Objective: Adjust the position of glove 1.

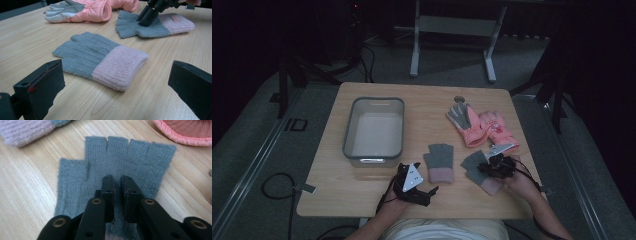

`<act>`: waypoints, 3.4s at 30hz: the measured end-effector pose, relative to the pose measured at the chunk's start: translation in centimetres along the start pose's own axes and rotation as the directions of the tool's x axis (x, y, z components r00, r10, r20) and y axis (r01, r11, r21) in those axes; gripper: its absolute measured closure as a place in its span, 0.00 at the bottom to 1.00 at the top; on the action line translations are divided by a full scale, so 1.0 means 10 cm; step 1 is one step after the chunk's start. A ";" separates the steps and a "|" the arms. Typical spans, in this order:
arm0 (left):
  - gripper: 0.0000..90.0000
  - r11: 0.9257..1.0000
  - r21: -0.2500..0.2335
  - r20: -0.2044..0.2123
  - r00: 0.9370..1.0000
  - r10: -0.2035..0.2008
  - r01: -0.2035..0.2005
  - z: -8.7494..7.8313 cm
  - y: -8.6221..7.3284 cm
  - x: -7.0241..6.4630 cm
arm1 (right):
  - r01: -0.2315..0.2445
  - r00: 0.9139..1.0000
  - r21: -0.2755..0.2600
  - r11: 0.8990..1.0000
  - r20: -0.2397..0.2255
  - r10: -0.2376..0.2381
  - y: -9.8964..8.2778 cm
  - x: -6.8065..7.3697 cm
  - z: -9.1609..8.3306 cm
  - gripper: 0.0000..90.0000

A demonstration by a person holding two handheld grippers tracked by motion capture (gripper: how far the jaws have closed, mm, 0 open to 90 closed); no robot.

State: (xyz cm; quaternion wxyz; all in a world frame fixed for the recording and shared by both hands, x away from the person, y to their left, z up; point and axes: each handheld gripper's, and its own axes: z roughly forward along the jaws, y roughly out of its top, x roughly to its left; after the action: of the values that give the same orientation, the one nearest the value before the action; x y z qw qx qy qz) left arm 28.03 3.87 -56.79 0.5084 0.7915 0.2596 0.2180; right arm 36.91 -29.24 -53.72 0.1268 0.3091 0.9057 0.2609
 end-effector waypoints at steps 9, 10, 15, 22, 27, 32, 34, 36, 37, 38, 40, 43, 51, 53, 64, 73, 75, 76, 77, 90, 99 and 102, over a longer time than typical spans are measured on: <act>0.00 1.000 -0.001 -0.003 1.000 0.000 0.000 0.00 0.00 0.00 | -0.035 0.999 -0.026 0.999 0.023 0.036 0.07 0.07 -0.19 0.95; 0.00 1.000 -0.001 -0.003 1.000 0.000 0.000 0.00 0.00 0.00 | -0.035 0.999 -0.026 0.999 0.023 0.036 0.07 0.07 -0.19 0.95; 0.00 1.000 0.000 -0.005 1.000 0.000 0.000 0.00 0.00 0.00 | -0.120 0.987 -0.129 0.984 0.088 0.132 0.20 0.19 -0.55 0.95; 0.00 1.000 -0.001 -0.006 1.000 0.005 -0.005 0.00 0.00 -0.01 | -0.212 0.958 -0.200 0.957 0.152 0.244 0.31 0.34 -0.83 0.95; 0.00 1.000 0.000 -0.005 1.000 0.005 -0.005 0.00 0.00 -0.01 | -0.315 0.915 -0.239 0.918 0.180 0.361 0.27 0.42 -0.87 0.95; 0.00 1.000 0.000 -0.004 1.000 0.008 -0.008 0.00 0.00 -0.01 | -0.380 0.890 -0.229 0.896 0.174 0.421 0.15 0.43 -0.72 0.95; 0.00 1.000 0.002 -0.002 1.000 0.010 -0.010 0.00 0.00 -0.01 | -0.396 0.883 -0.217 0.892 0.176 0.435 0.10 0.40 -0.64 0.95; 0.00 1.000 0.003 -0.002 1.000 0.010 -0.010 0.00 0.00 -0.01 | -0.422 0.873 -0.209 0.882 0.170 0.458 0.06 0.37 -0.56 0.95; 0.00 1.000 0.002 -0.003 1.000 0.009 -0.009 0.00 0.00 -0.01 | -0.433 0.867 -0.210 0.877 0.168 0.469 0.04 0.36 -0.52 0.95; 0.00 1.000 0.002 -0.003 1.000 0.009 -0.009 0.00 0.00 -0.01 | -0.444 0.861 -0.208 0.872 0.172 0.479 0.02 0.35 -0.48 0.95; 0.00 1.000 0.003 -0.003 1.000 0.009 -0.009 0.00 0.00 -0.01 | -0.465 0.851 -0.204 0.861 0.165 0.499 -0.02 0.32 -0.40 0.95; 0.00 1.000 0.002 -0.004 1.000 0.010 -0.010 0.00 0.00 -0.01 | -0.497 0.832 -0.196 0.845 0.168 0.528 -0.07 0.28 -0.28 0.95; 0.00 1.000 0.003 -0.002 1.000 0.009 -0.009 0.00 0.00 -0.01 | -0.535 0.797 -0.188 0.823 0.210 0.566 -0.18 0.18 -0.10 0.85; 0.00 1.000 0.003 -0.002 1.000 0.009 -0.009 0.00 0.00 -0.01 | -0.523 0.803 -0.185 0.832 0.220 0.554 -0.20 0.18 -0.06 0.83; 0.00 1.000 0.003 -0.002 1.000 0.009 -0.009 0.00 0.00 -0.01 | -0.445 0.859 -0.200 0.873 0.182 0.479 -0.19 0.12 -0.17 0.70; 0.00 1.000 0.002 -0.004 1.000 0.004 -0.004 0.00 0.00 -0.01 | -0.272 0.957 -0.109 0.956 0.078 0.281 -0.20 0.01 -0.27 0.65; 0.00 1.000 0.001 -0.004 1.000 0.003 -0.003 0.00 0.00 -0.01 | -0.254 0.961 -0.079 0.964 0.089 0.260 -0.20 0.01 -0.26 0.64; 0.00 1.000 -0.001 -0.004 1.000 0.001 -0.001 0.00 0.00 -0.01 | -0.252 0.962 -0.076 0.965 0.090 0.258 -0.20 0.01 -0.25 0.64; 0.00 1.000 -0.002 -0.004 1.000 -0.001 0.001 0.00 0.00 -0.01 | -0.255 0.961 -0.072 0.964 0.086 0.261 -0.21 0.02 -0.24 0.64; 0.00 1.000 -0.006 -0.009 1.000 0.001 -0.001 0.00 0.00 -0.01 | -0.282 0.951 -0.044 0.958 0.120 0.285 -0.28 0.03 -0.17 0.69; 0.00 1.000 -0.004 -0.011 1.000 0.013 -0.013 -0.01 0.00 -0.02 | -0.285 0.939 -0.036 0.958 0.191 0.287 -0.24 0.11 -0.15 0.90; 0.00 1.000 -0.005 -0.008 1.000 0.006 -0.006 -0.01 0.00 -0.01 | -0.294 0.933 -0.052 0.954 0.203 0.298 -0.24 0.12 -0.14 0.91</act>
State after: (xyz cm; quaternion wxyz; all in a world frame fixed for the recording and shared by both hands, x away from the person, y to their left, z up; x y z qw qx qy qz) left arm 27.90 3.84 -56.80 0.5086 0.7902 0.2589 0.2233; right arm 34.18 -30.69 -53.95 0.1835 0.4662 0.8278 0.2523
